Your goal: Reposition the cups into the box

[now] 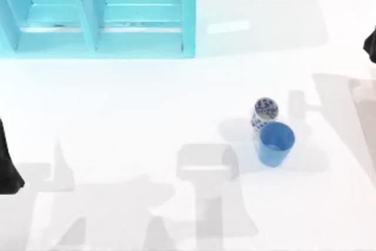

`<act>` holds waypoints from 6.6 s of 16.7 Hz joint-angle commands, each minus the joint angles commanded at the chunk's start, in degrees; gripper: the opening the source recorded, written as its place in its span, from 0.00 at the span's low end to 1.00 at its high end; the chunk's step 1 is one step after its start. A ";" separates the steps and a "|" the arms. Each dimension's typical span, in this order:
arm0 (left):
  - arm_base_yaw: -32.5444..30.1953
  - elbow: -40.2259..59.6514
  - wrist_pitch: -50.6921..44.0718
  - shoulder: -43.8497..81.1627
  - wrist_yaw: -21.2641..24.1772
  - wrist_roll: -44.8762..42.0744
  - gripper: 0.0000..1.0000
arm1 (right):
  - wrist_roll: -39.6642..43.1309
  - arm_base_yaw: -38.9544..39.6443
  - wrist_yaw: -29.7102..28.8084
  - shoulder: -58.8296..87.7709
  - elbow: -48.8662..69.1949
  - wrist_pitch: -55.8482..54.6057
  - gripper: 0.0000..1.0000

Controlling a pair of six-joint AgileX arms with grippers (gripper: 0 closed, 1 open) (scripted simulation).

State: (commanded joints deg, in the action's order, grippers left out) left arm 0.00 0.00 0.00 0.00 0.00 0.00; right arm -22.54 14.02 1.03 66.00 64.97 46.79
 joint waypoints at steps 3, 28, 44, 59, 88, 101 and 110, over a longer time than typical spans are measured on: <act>0.00 0.00 0.00 0.00 0.00 0.00 1.00 | -1.89 3.19 -0.92 17.74 14.26 11.83 1.00; 0.00 0.00 0.00 0.00 0.00 0.00 1.00 | -3.68 11.08 -1.19 60.65 37.96 18.89 1.00; 0.00 0.00 0.00 0.00 0.00 0.00 1.00 | -3.80 11.20 -1.20 61.55 32.44 13.12 0.32; 0.00 0.00 0.00 0.00 0.00 0.00 1.00 | -3.06 10.20 -1.16 60.83 32.94 14.09 0.00; 0.00 0.00 0.00 0.00 0.00 0.00 1.00 | 51.93 -44.06 -1.42 23.72 14.43 32.87 0.00; 0.00 0.00 0.00 0.00 0.00 0.00 1.00 | 55.73 -47.97 -1.41 21.04 2.96 23.44 0.00; 0.00 0.00 0.00 0.00 0.00 0.00 1.00 | 55.93 -47.94 -1.46 21.42 -2.28 18.11 0.15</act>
State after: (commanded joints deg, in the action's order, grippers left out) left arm 0.00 0.00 0.00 0.00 0.00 0.00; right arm 33.39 -33.93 -0.43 87.42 62.69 64.90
